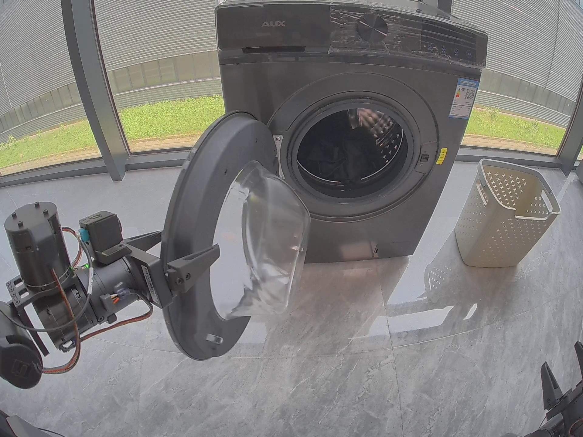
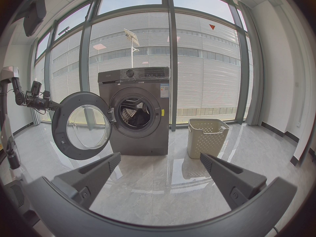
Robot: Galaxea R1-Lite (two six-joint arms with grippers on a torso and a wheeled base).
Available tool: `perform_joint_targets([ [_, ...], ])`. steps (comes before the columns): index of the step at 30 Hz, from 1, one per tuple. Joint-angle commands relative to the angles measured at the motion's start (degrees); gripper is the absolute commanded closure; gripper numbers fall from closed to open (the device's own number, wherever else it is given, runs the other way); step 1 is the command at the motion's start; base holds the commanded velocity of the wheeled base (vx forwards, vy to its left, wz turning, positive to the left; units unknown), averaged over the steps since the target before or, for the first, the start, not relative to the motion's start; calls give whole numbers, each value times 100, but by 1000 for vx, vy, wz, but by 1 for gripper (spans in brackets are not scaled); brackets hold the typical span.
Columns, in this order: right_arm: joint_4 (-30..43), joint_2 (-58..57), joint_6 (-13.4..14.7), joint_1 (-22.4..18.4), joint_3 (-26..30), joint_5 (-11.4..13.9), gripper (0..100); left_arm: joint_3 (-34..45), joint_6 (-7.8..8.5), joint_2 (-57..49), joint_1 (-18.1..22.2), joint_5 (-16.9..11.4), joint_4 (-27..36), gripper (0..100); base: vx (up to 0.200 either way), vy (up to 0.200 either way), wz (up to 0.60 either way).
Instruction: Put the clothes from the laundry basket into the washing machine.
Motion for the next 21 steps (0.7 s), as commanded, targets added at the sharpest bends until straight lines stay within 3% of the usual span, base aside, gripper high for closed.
perform_joint_targets([
  [1, 4, -26, -1, 0, 101, 1, 0, -7, -32, -318, -267, 177, -11, 0, 0, 0, 0],
  [10, 4, -26, -1, 0, 101, 1, 0, 37, -67, -757, -161, 203, 6, 0, 0, 0, 0],
  [17, 4, -26, -1, 0, 101, 1, 0, 134, -14, -687, 604, 203, 77, 0, 0, 0, 0],
  [21, 4, -26, -1, 0, 101, 1, 0, 134, -14, -248, 779, 238, 6, 0, 0, 0, 0],
])
